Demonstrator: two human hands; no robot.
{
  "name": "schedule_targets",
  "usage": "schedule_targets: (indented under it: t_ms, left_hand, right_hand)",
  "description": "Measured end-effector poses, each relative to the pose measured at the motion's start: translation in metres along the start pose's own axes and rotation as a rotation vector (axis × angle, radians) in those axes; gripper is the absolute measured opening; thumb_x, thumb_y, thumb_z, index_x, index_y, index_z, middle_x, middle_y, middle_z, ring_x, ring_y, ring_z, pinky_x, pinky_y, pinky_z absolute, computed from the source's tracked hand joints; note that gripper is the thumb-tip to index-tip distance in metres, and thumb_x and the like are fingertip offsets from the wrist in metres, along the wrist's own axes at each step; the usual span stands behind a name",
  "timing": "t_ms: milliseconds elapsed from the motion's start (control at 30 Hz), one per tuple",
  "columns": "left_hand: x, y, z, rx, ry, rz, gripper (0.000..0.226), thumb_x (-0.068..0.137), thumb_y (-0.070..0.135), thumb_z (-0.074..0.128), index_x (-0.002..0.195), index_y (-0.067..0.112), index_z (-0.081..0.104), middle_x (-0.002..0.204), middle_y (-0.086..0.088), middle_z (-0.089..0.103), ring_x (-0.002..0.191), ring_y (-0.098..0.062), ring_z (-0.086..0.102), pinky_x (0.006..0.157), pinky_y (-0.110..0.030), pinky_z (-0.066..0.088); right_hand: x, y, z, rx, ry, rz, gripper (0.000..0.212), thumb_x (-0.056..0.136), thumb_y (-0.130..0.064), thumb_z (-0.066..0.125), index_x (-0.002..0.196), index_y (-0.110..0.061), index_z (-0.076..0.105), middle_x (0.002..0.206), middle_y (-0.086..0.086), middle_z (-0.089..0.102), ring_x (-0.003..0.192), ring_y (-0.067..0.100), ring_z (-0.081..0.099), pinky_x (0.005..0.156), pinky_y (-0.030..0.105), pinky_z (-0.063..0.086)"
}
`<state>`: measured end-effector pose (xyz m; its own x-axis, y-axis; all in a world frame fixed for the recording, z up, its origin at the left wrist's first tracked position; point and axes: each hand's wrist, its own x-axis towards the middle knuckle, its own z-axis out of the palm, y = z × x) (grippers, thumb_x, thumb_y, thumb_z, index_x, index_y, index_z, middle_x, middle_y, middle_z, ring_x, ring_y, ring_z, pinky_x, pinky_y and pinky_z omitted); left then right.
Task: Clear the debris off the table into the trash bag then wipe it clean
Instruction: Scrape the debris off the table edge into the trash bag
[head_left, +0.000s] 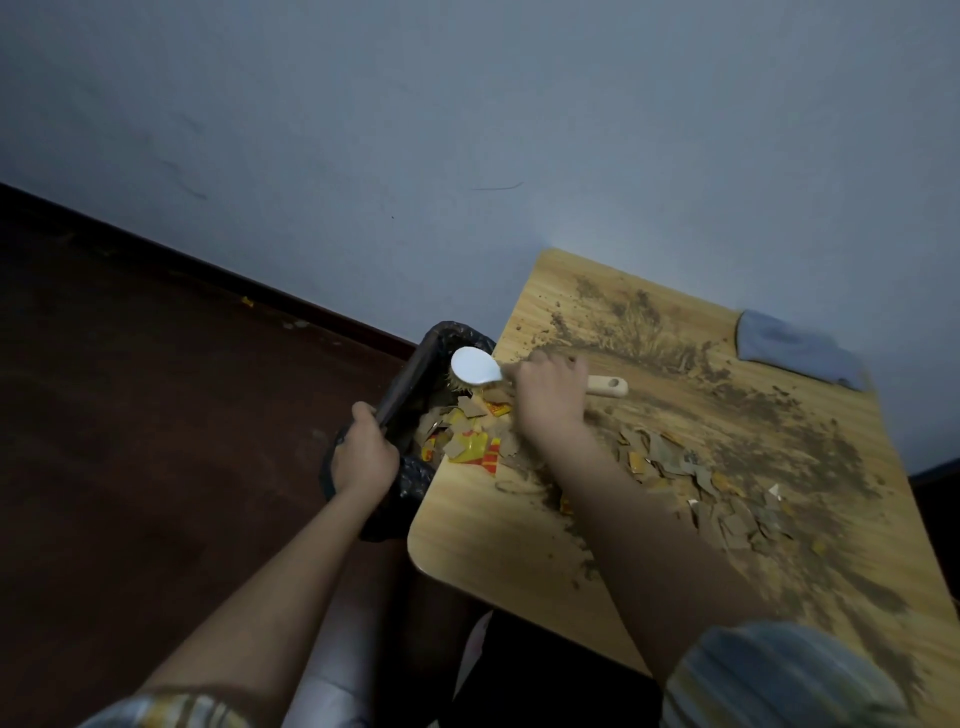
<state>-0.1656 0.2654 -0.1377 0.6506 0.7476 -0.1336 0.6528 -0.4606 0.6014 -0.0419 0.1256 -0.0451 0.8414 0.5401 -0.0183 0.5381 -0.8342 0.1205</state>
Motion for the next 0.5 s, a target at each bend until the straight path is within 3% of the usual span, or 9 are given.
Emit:
schedule_targets:
  t_ms: [200, 333, 500]
  left_hand:
    - [0.000, -0.005, 0.000, -0.011, -0.020, -0.011, 0.024, 0.090, 0.003, 0.046, 0.112, 0.010, 0.039, 0.110, -0.019, 0.059, 0.093, -0.041, 0.059, 0.068, -0.038, 0.038]
    - [0.002, -0.001, 0.003, -0.027, -0.030, -0.005, 0.026, 0.090, 0.003, 0.047, 0.113, 0.011, 0.038, 0.109, -0.015, 0.060, 0.088, -0.037, 0.057, 0.066, -0.035, 0.038]
    - [0.002, 0.004, 0.009, -0.054, -0.029, -0.001, 0.023, 0.090, 0.004, 0.047, 0.109, 0.013, 0.037, 0.106, -0.013, 0.060, 0.082, -0.034, 0.057, 0.063, -0.035, 0.037]
  right_hand:
    - [-0.013, 0.036, -0.003, 0.138, 0.101, 0.011, 0.046, 0.090, -0.009, 0.052, 0.125, -0.038, 0.061, 0.114, 0.000, 0.061, 0.105, 0.024, 0.055, 0.096, 0.041, 0.028]
    - [-0.027, 0.055, 0.003, 0.051, 0.050, 0.028, 0.046, 0.092, -0.012, 0.051, 0.127, -0.040, 0.059, 0.112, 0.002, 0.061, 0.108, 0.024, 0.056, 0.106, 0.045, 0.024]
    - [-0.027, 0.047, 0.009, -0.005, -0.043, 0.032, 0.046, 0.092, -0.012, 0.052, 0.128, -0.040, 0.057, 0.117, 0.003, 0.059, 0.113, 0.026, 0.054, 0.102, 0.045, 0.028]
